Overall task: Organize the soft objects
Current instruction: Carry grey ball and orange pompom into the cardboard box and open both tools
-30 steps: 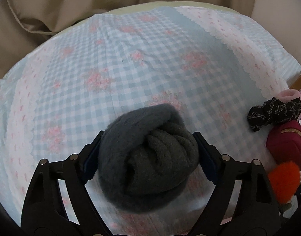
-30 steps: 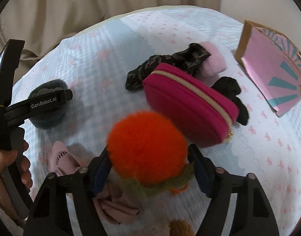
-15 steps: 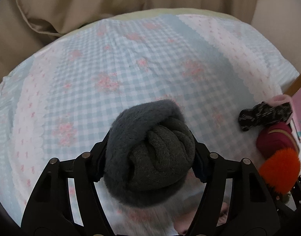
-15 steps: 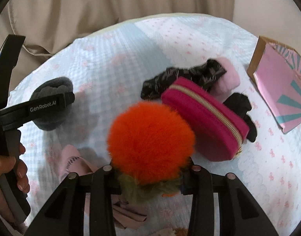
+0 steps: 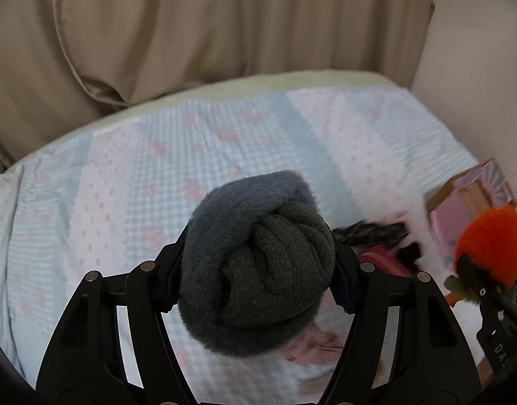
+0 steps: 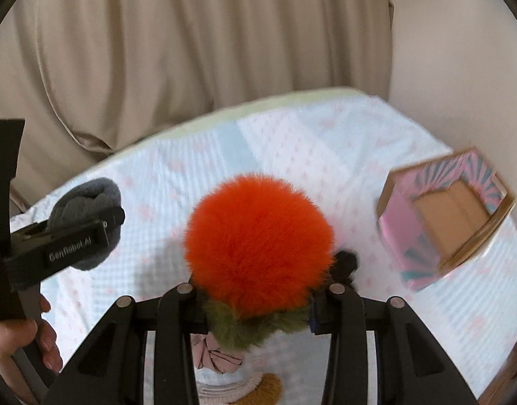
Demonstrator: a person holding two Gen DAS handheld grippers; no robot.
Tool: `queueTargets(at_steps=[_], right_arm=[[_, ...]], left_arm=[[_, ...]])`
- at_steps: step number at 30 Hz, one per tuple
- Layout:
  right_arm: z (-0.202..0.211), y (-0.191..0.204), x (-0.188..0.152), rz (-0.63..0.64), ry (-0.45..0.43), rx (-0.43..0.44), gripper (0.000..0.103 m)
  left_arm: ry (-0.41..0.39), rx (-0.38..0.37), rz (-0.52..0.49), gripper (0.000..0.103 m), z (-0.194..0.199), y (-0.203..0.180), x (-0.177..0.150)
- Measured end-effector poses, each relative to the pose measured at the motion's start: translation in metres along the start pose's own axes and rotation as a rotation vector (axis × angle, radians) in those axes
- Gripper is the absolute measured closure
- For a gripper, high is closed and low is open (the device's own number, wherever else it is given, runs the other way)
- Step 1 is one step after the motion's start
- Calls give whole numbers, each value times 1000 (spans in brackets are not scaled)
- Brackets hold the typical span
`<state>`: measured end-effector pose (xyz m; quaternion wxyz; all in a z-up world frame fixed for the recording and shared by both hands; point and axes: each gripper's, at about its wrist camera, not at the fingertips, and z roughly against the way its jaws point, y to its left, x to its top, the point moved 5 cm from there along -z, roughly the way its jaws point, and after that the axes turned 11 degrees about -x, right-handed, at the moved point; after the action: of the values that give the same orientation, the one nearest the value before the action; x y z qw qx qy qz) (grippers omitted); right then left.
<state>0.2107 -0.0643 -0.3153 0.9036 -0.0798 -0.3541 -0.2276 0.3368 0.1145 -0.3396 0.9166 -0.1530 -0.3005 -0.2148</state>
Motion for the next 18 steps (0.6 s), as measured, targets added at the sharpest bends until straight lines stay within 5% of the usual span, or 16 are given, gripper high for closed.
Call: queueTargets(at_steps=[10,18], right_arm=[[95,-71,71,44,-78,52,67],[133,-146,114,110,-122,104,67]], left_arm=[[-106,13,34,38,123,-91,37],[-143,35,112,38,170,-179,45]])
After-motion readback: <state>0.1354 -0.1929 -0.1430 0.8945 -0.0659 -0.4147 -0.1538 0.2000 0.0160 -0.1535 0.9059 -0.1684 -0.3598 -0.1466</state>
